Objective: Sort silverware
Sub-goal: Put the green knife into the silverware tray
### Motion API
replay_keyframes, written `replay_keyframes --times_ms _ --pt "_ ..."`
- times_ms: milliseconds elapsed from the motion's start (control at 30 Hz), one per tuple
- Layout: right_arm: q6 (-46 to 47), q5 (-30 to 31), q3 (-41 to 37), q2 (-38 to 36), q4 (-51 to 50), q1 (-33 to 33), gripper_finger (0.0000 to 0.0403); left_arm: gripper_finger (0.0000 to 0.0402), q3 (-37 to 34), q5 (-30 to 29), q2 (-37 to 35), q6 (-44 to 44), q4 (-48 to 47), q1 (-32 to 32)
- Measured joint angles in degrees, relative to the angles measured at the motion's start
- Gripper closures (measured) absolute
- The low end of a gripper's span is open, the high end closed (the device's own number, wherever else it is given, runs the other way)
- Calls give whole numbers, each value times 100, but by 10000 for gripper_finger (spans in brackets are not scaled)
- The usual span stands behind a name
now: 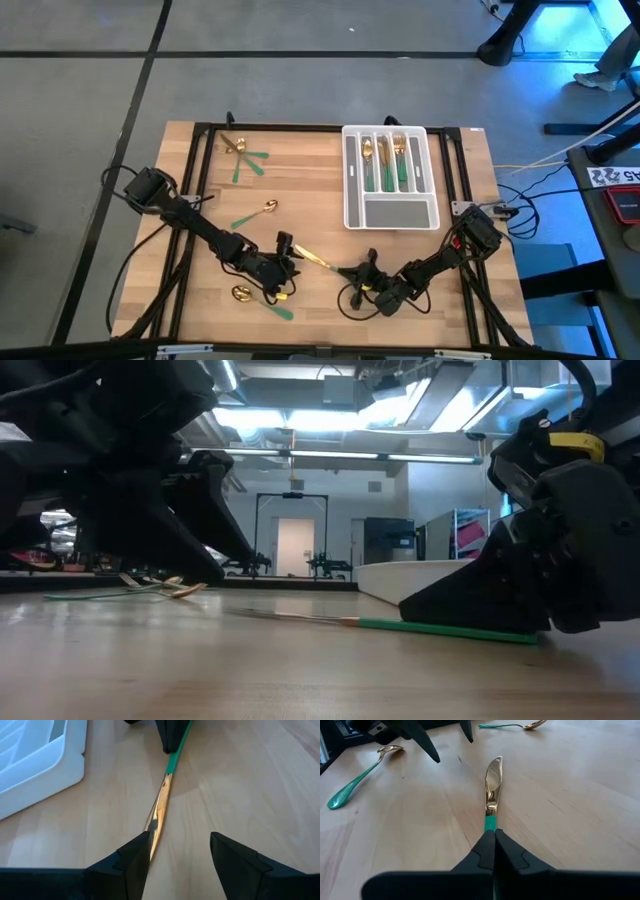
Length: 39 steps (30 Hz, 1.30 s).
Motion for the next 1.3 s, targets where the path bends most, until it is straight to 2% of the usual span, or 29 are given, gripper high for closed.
replay_keyframes --times_ms 167,267,500,700,900,1300 --pt "-53 -18 0 0 54 0 402 206 2 162 243 -5 220 97" --pt "-299 -59 -7 -31 205 0 387 206 2 165 275 -34 215 126" --pt "-651 -4 -33 -296 364 -61 292 206 2 174 277 -89 241 133" --pt "-816 -930 392 -285 139 -422 227 206 2 174 277 -107 238 133" --pt "-820 -1249 1101 -275 -1239 -760 224 206 0 174 277 -201 231 133" --pt "-1098 -1270 1313 -275 -1631 -752 231 206 0 270 277 -302 207 133"
